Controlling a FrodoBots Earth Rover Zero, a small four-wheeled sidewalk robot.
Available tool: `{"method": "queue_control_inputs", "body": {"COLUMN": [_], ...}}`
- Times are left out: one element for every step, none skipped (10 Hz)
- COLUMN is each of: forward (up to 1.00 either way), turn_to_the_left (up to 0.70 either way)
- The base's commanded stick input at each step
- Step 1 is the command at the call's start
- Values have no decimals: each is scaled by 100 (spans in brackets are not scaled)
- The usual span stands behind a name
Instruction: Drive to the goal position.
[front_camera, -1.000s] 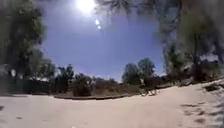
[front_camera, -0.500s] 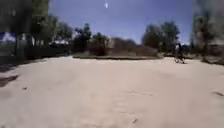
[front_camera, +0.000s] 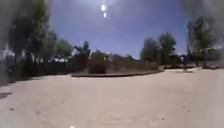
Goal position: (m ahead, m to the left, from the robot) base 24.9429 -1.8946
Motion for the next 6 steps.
{"method": "queue_control_inputs", "body": {"forward": [85,85,85,85,85,85], "turn_to_the_left": [0,0,0,0,0,-34]}}
